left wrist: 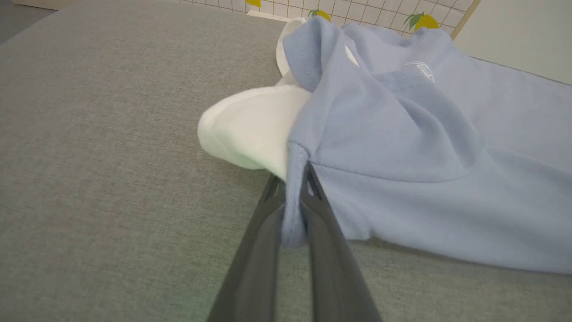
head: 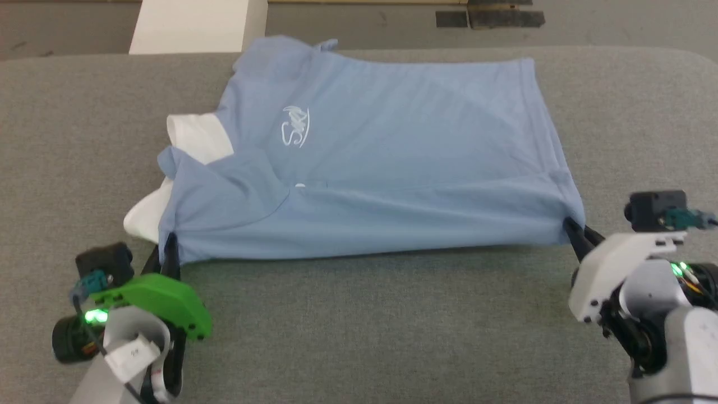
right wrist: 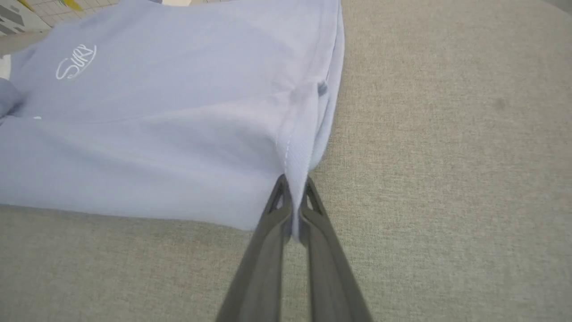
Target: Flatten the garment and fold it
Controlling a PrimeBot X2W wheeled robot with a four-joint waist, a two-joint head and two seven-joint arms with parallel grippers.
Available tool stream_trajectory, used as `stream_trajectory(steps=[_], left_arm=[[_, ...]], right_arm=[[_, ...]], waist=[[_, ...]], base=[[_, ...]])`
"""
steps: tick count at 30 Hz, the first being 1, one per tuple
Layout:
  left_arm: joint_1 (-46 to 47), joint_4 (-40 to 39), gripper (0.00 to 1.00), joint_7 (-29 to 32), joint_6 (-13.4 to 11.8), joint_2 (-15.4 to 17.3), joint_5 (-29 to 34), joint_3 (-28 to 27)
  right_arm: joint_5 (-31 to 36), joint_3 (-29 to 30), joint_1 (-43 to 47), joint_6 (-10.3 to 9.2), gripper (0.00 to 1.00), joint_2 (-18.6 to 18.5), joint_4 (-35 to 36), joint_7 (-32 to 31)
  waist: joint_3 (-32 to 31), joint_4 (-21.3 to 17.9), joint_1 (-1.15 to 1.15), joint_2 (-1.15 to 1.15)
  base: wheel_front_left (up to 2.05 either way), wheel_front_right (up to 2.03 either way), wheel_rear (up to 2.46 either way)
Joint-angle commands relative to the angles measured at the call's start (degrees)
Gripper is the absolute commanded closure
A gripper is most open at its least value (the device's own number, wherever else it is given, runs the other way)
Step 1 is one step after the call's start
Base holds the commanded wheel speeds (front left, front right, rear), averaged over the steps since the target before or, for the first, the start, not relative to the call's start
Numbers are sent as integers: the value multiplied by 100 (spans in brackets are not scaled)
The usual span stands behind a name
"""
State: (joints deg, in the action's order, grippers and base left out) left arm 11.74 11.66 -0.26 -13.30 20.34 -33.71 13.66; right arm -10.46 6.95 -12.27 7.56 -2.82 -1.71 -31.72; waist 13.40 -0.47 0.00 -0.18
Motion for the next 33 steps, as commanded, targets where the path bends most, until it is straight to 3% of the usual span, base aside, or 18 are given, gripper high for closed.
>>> stream_trajectory(steps=[1,12,17,24,25,26,27,28,29,33], left_arm=[[-202,-99,100,-21,-91,99,53,-36],[-1499,-1260,100,720,-651,426,193,146],[-1686,-1301,100,876,-569,350,87,327],[-1626,-681,100,1071,-333,239,-144,487],[-1620,-593,100,1070,-312,224,-179,482],[-1620,-536,100,1060,-297,192,-236,457],[-1616,-486,66,1031,-250,164,-300,435],[-1613,-457,8,987,-216,154,-325,422],[-1615,-430,0,914,-172,144,-345,408],[-1653,-466,0,539,-57,173,-353,292]], right_arm=[[-64,40,193,-8,100,-6,132,70],[-501,645,1735,-8,100,-6,1053,-353],[-418,843,2067,-8,100,-6,675,-447],[-483,690,1999,-8,100,-6,-165,-153],[-498,664,1972,-8,96,-6,-255,-49],[-510,643,1953,-8,75,-6,-321,20],[-543,600,1929,-8,33,-6,-382,114],[-563,575,1915,-8,0,-6,-409,219],[-597,558,1906,-8,0,-6,-435,367],[-628,477,1887,-8,0,-6,-338,944]], waist=[[-185,23,0,18],[-426,124,0,18],[-398,134,0,18],[-367,73,0,18],[-372,65,0,18],[-376,58,0,18],[-381,51,0,18],[-389,47,0,18],[-404,43,0,18],[-496,28,0,18]], base=[[0,0,0],[0,0,0],[0,0,0],[0,0,0],[0,0,0],[0,0,0],[0,0,0],[0,0,0],[0,0,0],[0,0,0]])
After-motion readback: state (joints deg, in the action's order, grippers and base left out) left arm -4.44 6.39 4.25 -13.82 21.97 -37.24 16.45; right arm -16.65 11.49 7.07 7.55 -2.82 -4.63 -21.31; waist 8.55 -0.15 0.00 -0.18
